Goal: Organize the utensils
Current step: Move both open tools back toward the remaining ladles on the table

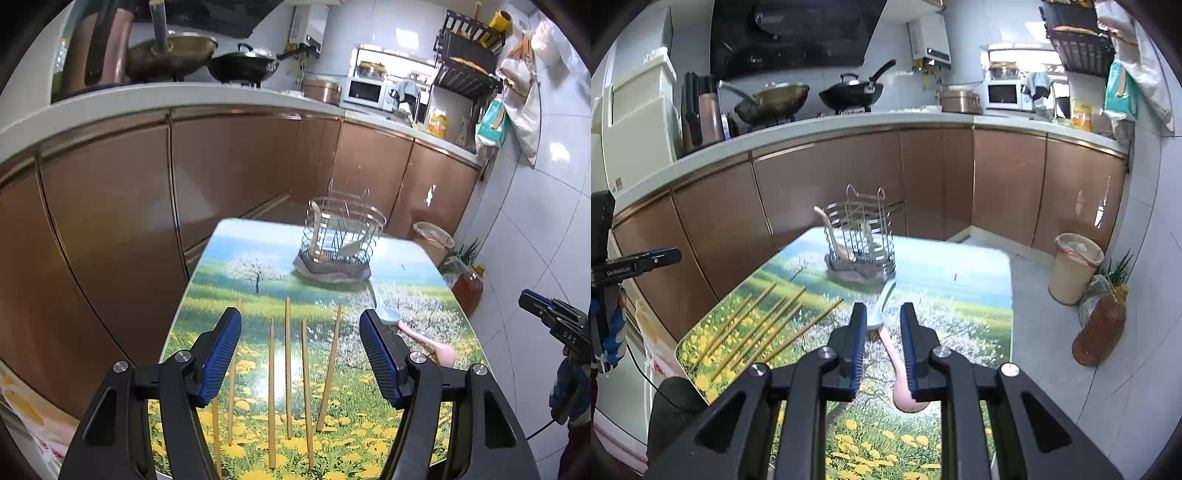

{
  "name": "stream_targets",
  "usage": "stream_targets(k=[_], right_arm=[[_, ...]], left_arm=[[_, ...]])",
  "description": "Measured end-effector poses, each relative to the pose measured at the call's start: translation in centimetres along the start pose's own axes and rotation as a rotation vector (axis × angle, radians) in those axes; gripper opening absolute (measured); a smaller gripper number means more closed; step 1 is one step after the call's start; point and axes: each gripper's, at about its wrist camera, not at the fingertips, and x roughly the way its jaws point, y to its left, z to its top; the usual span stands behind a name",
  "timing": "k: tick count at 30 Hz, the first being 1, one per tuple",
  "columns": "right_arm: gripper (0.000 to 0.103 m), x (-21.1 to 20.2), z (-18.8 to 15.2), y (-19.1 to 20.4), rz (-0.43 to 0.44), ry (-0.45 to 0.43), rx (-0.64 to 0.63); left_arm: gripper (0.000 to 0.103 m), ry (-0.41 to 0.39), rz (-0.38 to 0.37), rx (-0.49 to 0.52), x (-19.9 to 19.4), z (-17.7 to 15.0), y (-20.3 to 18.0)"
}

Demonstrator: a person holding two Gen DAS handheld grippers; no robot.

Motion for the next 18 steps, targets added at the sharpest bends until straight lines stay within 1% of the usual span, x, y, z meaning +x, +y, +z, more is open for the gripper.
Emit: stream_targets(k=[4, 7, 13, 18], right_arm=[[0.018, 1.8, -0.5, -0.1, 0.004, 0.039, -0.003], [0.018, 3.3, -1.0, -0.6, 0.007, 0.073, -0.003], [0.018, 6.7, -1.9, -1.4, 0.027, 0.147, -0.006], [0.018, 10.1, -2.7, -2.0, 0.056, 0.229, -0.021]], left_arm=[[0.065, 0.063, -0.026, -0.007, 2.7, -0.8, -0.4], [0.064, 0.093, -0.042, -0.013, 4.6, -0.9, -0.8], [0.064, 0.144, -0.066, -0.007, 8.0, -0.1, -2.1], [0.064, 0.211, -0.098, 0.010, 12.4, 0.5, -4.2]])
